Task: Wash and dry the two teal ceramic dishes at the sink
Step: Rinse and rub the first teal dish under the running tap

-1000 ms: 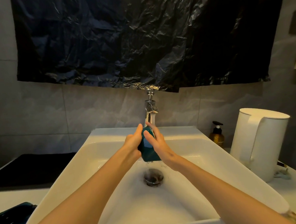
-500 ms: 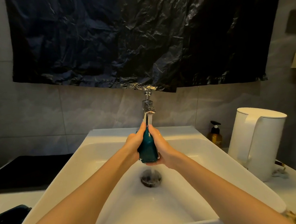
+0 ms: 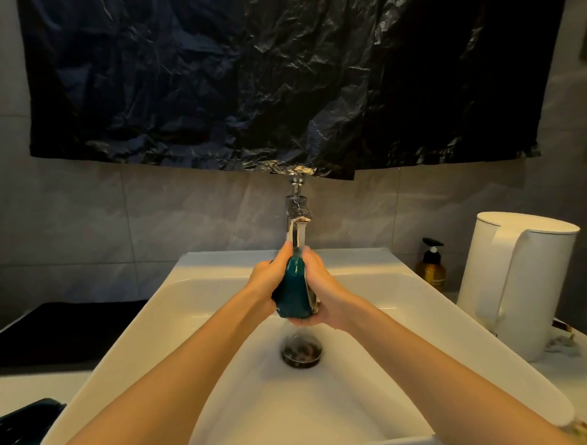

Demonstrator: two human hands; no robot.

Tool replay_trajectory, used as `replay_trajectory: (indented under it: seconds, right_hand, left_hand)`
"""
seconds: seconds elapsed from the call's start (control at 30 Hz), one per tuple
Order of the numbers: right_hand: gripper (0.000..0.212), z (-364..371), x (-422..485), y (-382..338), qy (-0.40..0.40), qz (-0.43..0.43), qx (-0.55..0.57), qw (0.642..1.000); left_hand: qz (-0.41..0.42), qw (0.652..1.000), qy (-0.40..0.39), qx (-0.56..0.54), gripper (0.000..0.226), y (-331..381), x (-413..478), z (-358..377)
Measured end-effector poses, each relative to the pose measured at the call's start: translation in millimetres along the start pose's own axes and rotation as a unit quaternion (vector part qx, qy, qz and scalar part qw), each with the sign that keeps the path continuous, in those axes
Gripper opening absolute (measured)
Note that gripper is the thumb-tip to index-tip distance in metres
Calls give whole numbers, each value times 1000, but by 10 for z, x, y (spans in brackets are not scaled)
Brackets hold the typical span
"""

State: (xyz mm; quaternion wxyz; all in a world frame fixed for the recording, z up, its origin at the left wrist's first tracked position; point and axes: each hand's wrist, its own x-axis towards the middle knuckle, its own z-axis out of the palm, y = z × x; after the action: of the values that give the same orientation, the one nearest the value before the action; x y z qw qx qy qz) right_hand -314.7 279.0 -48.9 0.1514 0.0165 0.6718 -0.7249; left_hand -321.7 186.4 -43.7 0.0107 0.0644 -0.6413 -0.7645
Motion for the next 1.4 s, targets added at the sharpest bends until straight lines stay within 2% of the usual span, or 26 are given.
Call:
replay_trajectory:
  seconds: [0.2,0.33,0.43,0.5,0.57,0.77,0.93,1.13,1.3,1.4]
  right_hand:
    - [61,-201,23,-20,-74,-68,-30,994]
    - [41,-164,42,-45,-27,-48,13,998]
    - [56,-194,70,-55,-32,-44,9,998]
    - [72,-228,82,-47,-45,-17,0,999]
    - [80,-258,80,-38,-77,14,12,997]
    - [62,-369,79,-45,-117,35,50,991]
    - [56,-302,148,-12,-104,39,86,990]
    - [65,-180,96,-45,-15,58,47,997]
    - [52,-179,136,-55,-63,103,144,982]
    - [55,-193,128,-73,-76,93,109,987]
  left_hand:
    - [18,999,-3,28,40,29,12,-33]
    - [38,996,-42,70,44,-2,4,-40]
    - [38,995,-52,71,48,2,3,-58]
    - [35,994,-58,82,53,7,11,-90]
    - [29,993,-71,93,55,17,1,-133]
    - [12,989,-123,83,57,46,-2,-227]
    - [-7,995,-66,76,51,53,50,-253]
    - [-28,997,-31,64,50,-3,107,-212]
    - [-41,999,-27,9,47,-4,88,-229]
    - [-42,999,-16,7,46,18,92,-243]
